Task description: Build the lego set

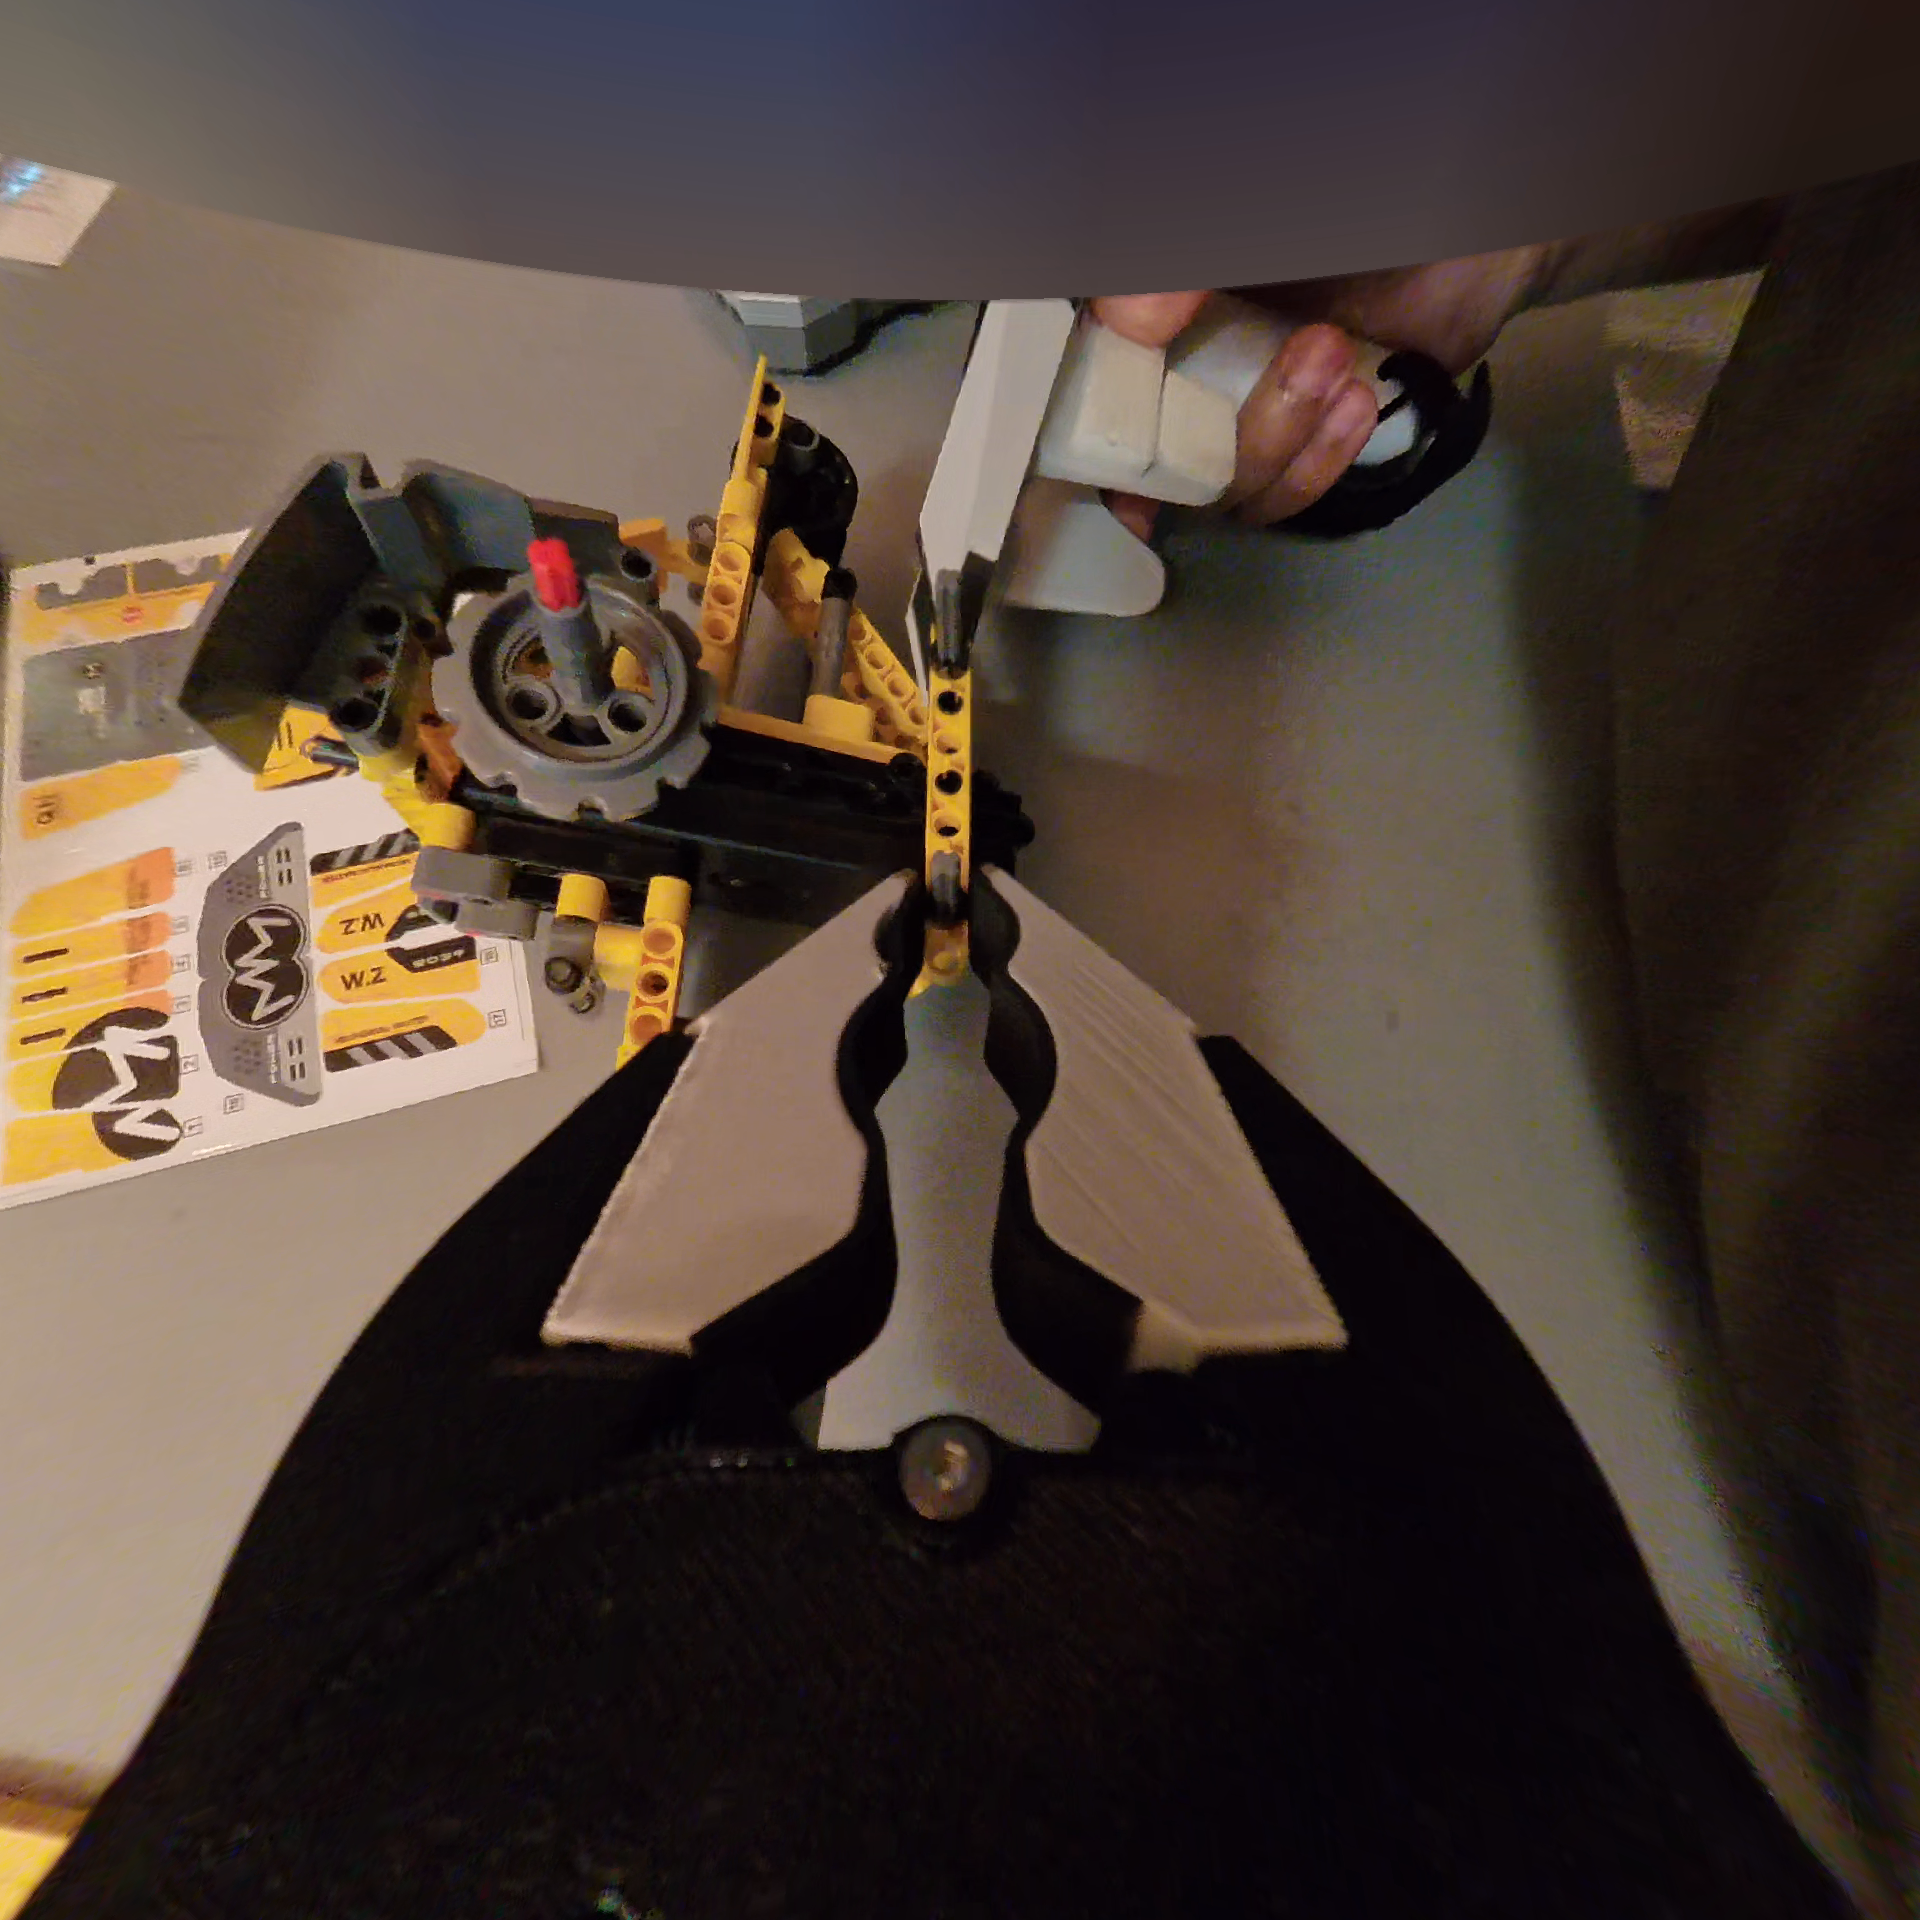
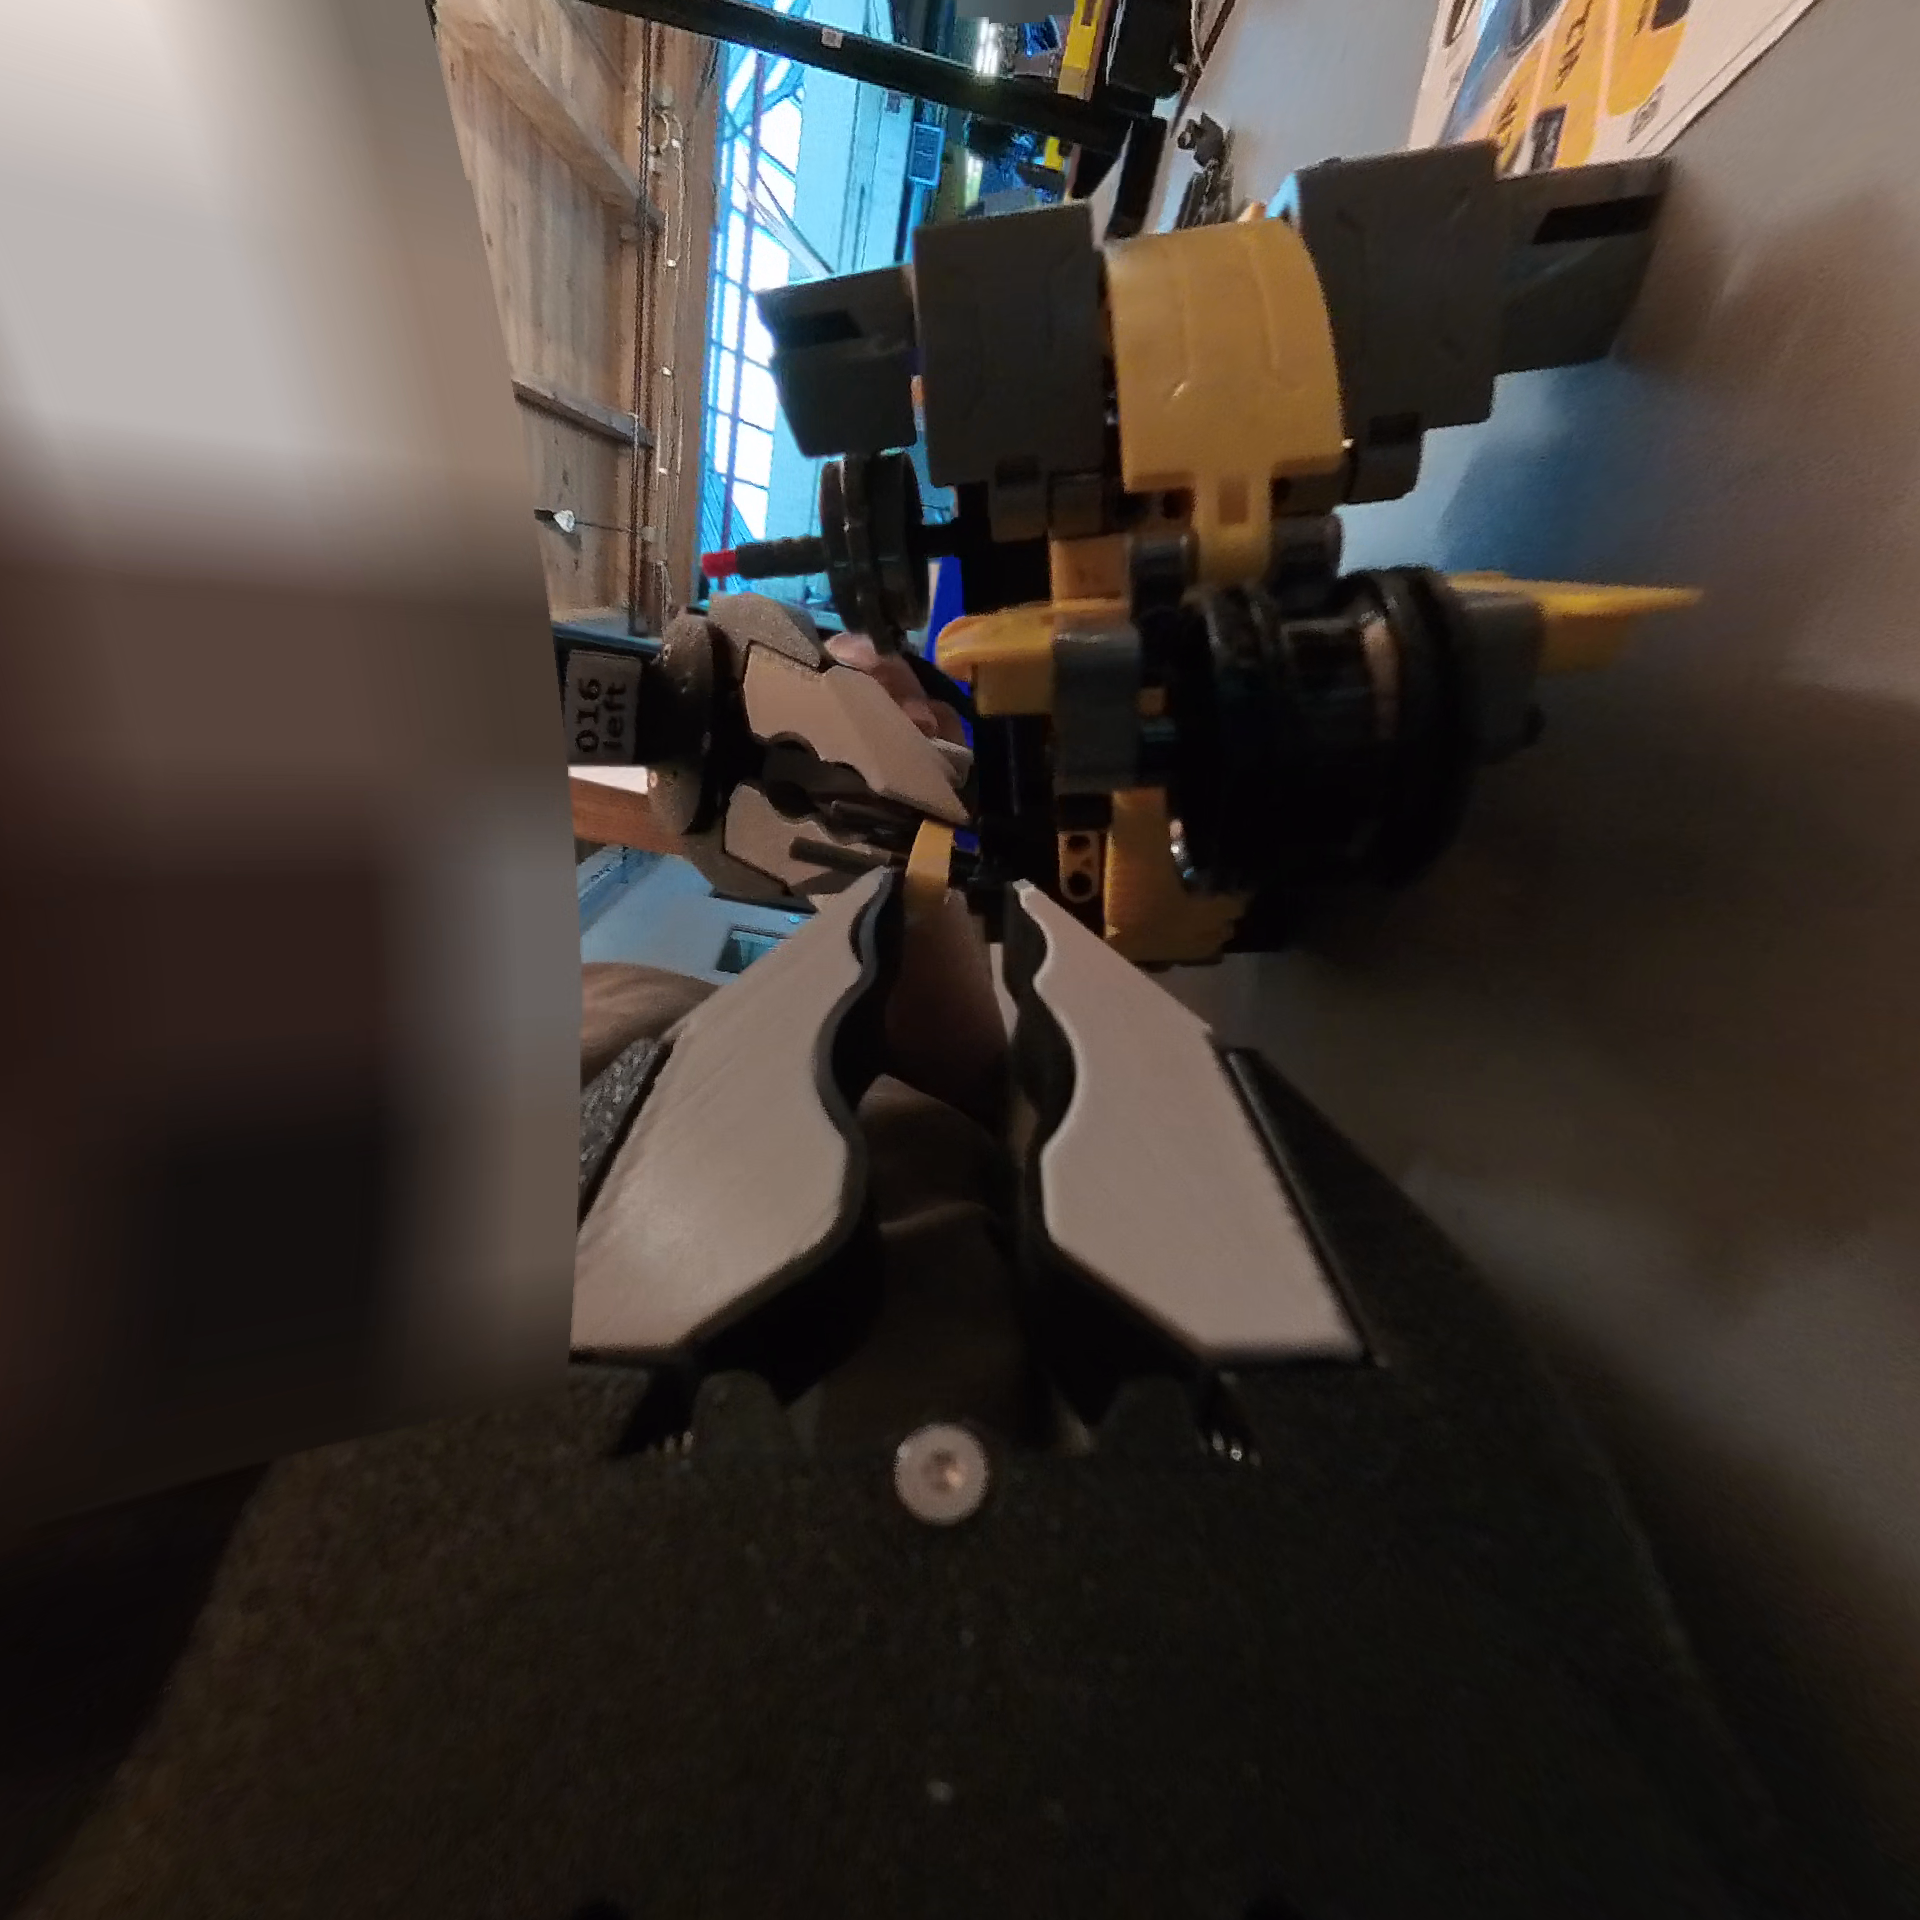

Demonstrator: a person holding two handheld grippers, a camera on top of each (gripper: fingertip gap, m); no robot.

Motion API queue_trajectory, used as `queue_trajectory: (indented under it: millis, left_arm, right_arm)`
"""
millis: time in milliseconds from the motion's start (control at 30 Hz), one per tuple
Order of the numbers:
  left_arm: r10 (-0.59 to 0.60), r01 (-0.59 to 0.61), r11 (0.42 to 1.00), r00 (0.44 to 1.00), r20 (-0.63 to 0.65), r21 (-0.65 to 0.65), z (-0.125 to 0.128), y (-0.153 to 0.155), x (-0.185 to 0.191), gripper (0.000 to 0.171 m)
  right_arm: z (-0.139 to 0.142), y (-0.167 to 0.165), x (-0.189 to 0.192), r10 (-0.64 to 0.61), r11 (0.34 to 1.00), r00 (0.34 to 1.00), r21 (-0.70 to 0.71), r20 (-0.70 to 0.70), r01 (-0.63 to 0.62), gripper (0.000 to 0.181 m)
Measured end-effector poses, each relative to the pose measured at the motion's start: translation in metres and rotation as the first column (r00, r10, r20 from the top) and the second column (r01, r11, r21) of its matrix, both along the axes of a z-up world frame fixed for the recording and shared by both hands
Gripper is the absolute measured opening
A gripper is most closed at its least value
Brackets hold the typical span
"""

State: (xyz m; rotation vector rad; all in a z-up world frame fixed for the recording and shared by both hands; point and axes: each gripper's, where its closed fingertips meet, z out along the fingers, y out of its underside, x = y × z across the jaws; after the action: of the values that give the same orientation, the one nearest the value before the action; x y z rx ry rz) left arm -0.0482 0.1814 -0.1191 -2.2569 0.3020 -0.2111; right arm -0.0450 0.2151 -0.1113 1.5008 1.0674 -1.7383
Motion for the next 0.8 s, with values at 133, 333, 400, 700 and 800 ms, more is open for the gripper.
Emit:
queue_trajectory:
  millis: [133, 333, 400, 700, 800]
  left_arm:
    - [0.002, -0.002, 1.0, 1.0, 0.003, -0.002, 0.0, 0.004, -0.002, 0.005]
    - [-0.005, -0.001, 0.998, 0.994, 0.106, 0.061, -0.001, 0.007, -0.005, 0.006]
    - [-0.007, -0.001, 0.998, 0.993, 0.116, 0.066, 0.0, 0.007, -0.004, 0.006]
    - [0.137, -0.165, 0.981, 0.96, 0.244, 0.098, -0.002, 0.013, 0.004, 0.008]
    - [0.141, -0.168, 0.98, 0.963, 0.228, 0.105, -0.002, 0.011, 0.009, 0.008]
  right_arm:
    - [0.0, 0.004, -0.001, -0.005, 1.0, 1.0, 0.017, -0.009, 0.006, 0.02]
    - [0.0, 0.005, -0.001, -0.016, 1.0, 1.0, 0.021, -0.01, 0.016, 0.021]
    - [0.0, 0.006, -0.001, -0.018, 1.0, 1.0, 0.022, -0.012, 0.018, 0.021]
    - [0.002, 0.011, 0.005, -0.097, 0.989, 0.992, 0.103, -0.086, 0.105, 0.005]
    - [0.002, 0.011, 0.01, -0.103, 0.988, 0.99, 0.101, -0.099, 0.113, 0.008]
